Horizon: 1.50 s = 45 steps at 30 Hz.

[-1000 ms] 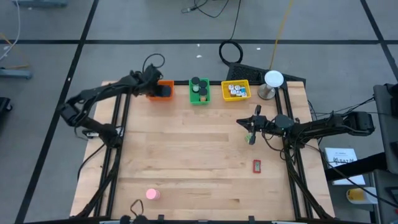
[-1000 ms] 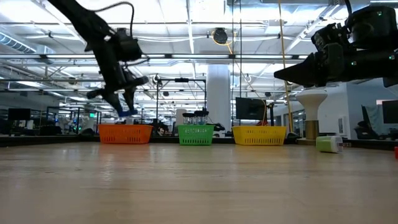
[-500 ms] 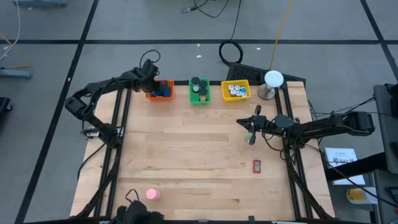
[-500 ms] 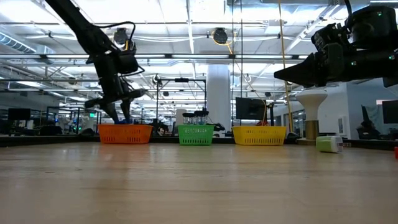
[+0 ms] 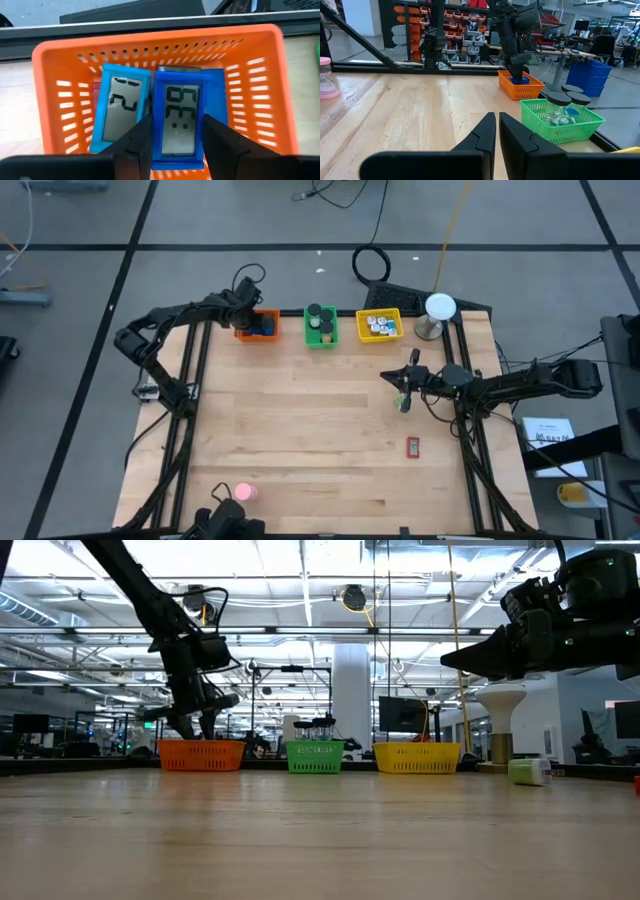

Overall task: Pick & Place Office items
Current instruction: Put the blue digital clock into the orange bin, then put the pink hourglass into the green bin

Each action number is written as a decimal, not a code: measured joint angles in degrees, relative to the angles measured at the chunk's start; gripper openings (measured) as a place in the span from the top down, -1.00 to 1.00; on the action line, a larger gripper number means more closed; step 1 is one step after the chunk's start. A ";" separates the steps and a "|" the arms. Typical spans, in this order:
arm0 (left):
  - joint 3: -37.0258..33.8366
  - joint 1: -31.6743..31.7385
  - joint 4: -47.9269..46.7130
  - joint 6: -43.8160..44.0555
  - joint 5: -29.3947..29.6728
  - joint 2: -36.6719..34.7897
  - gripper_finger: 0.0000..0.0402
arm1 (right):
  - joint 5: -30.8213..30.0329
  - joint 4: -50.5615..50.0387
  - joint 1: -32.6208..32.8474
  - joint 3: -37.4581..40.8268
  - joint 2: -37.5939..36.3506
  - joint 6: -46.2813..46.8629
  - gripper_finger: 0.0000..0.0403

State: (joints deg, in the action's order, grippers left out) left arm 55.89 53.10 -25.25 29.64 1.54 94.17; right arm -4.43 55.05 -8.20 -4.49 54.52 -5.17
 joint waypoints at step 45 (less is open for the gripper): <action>1.78 -1.84 -2.27 -2.49 4.16 -0.35 -0.13 | 0.02 0.00 -0.01 0.00 0.01 0.00 0.91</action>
State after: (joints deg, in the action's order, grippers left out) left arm 57.67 51.27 -27.52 27.16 5.70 93.81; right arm -4.41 55.05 -8.21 -4.49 54.52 -5.17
